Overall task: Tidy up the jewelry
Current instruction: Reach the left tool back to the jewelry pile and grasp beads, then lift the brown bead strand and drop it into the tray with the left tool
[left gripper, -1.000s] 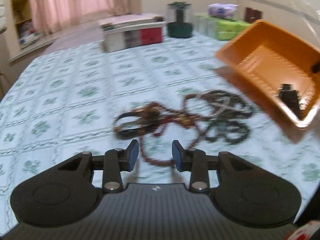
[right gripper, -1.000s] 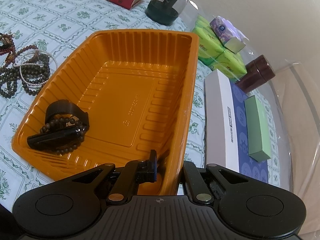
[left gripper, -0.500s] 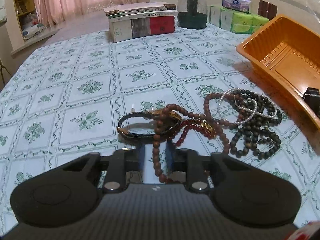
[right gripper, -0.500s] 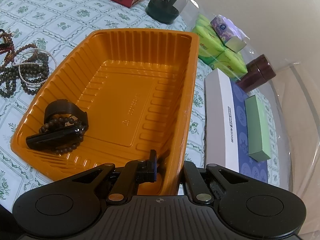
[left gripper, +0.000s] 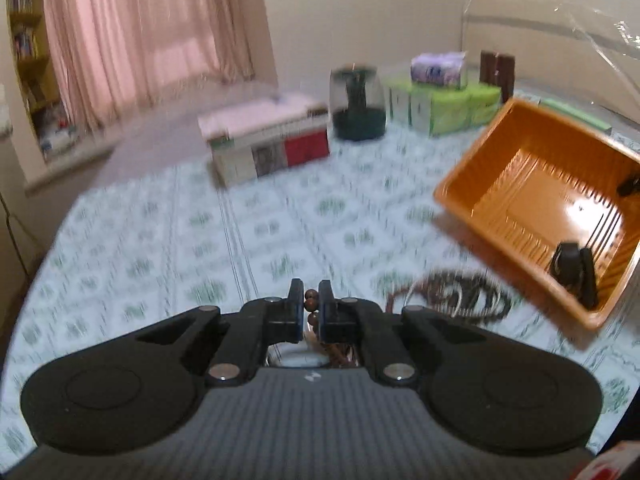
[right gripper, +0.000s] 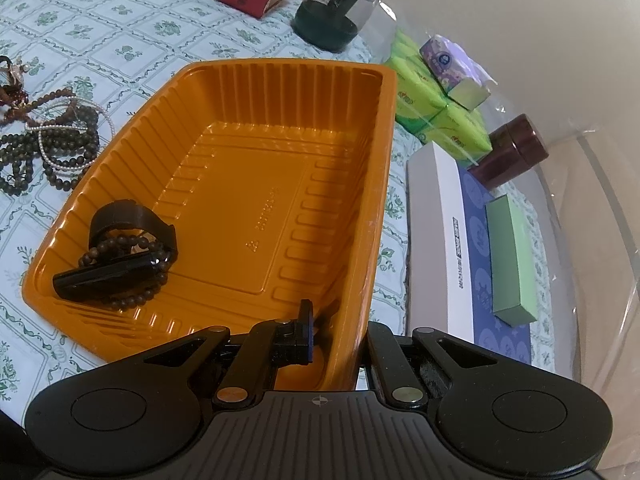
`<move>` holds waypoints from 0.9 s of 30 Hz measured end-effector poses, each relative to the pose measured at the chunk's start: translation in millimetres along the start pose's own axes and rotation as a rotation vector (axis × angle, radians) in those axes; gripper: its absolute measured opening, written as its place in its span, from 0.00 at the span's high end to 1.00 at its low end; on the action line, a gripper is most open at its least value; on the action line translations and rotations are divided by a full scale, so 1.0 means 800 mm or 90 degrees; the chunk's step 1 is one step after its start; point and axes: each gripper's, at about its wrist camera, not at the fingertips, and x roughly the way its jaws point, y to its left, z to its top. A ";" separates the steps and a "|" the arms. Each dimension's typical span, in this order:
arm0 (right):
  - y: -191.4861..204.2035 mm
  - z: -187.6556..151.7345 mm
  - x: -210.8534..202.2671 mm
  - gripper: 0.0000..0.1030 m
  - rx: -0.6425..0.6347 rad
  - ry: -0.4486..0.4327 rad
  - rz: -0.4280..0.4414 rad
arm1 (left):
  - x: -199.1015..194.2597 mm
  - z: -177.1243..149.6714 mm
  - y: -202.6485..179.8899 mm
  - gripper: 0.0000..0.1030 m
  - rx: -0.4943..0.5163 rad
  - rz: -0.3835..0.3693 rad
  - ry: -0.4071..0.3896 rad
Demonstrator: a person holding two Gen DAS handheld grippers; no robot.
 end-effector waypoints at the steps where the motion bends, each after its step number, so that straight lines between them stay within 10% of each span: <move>1: 0.001 0.000 -0.001 0.94 0.000 0.000 -0.001 | -0.006 0.008 0.000 0.94 0.006 -0.001 -0.010; 27: 0.003 0.000 -0.003 0.94 -0.011 -0.004 -0.008 | -0.082 0.154 -0.044 0.94 0.078 -0.107 -0.149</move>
